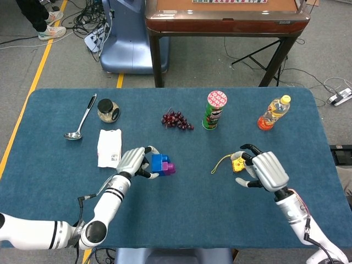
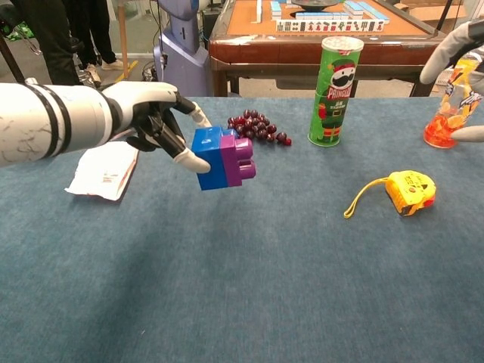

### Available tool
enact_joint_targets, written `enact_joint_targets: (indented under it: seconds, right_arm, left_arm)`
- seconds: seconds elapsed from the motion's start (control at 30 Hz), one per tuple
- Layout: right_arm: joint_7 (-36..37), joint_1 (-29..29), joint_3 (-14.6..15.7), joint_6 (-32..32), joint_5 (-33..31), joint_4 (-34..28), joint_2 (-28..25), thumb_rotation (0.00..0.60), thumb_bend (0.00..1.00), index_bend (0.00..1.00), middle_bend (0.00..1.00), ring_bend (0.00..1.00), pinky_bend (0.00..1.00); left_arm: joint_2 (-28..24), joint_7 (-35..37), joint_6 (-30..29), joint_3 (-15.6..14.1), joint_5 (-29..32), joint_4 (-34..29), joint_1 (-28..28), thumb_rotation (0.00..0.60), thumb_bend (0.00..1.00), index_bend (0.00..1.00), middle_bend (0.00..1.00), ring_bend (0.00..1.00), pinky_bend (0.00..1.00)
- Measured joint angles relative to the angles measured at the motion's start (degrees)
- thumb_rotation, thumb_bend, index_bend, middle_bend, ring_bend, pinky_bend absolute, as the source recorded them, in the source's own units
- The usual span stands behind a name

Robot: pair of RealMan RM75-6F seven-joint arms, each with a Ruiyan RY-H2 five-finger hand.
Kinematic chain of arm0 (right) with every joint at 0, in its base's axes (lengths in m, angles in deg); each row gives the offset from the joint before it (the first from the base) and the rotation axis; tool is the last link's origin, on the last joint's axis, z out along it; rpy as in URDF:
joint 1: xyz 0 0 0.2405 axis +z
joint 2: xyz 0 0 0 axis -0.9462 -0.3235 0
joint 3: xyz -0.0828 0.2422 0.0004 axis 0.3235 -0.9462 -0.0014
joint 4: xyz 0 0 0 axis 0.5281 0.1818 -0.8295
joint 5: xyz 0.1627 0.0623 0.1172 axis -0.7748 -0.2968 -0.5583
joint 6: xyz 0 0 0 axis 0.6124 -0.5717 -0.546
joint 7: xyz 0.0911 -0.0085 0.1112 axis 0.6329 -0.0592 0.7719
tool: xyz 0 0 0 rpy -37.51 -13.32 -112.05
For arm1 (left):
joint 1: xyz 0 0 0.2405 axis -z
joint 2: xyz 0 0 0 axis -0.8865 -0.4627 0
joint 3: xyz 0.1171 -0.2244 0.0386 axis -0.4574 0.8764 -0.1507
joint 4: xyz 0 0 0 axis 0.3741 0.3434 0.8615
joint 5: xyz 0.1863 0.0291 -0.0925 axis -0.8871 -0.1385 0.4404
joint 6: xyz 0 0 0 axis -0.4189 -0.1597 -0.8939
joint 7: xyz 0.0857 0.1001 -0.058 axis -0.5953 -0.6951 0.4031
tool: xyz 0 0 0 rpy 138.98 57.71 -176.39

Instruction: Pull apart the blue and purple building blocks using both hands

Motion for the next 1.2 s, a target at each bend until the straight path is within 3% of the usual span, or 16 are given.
enact_joint_targets:
  seconds: [0.2,0.53,0.87,1.2]
  right_arm:
    - [-0.2,3.9,-2.0,-6.7,-6.1,-5.1,-1.0,0.600,0.00,0.47,1.00,1.00,1.00]
    - [-4.8,11.3,-6.3,-15.5,-22.8,-11.9,-2.7,0.600,0.01,0.51,1.00,1.00,1.00]
    - [-11.8,19.0,-9.2,-17.9,-38.0,-14.6,-2.1,0.600,0.04,0.55,1.00,1.00,1.00]
    - [-17.2,25.9,-9.4,-18.7,-50.7,-15.1,-1.6,0.600,0.04,0.55,1.00,1.00,1.00]
  left_arm:
    - [-0.6,-0.5,-3.2,0.8,0.6,-2.2,0.3,0.600,0.48,0.57,1.00,1.00,1.00]
    - [0.1,-3.1,-8.1,2.0,0.9,-4.9,2.0,0.600,0.48,0.57,1.00,1.00,1.00]
    - [0.4,-4.1,-8.7,3.5,2.2,-5.6,3.5,0.600,0.48,0.57,1.00,1.00,1.00]
    - [0.9,-3.4,-8.5,3.9,2.1,-5.0,3.9,0.600,0.48,0.57,1.00,1.00,1.00]
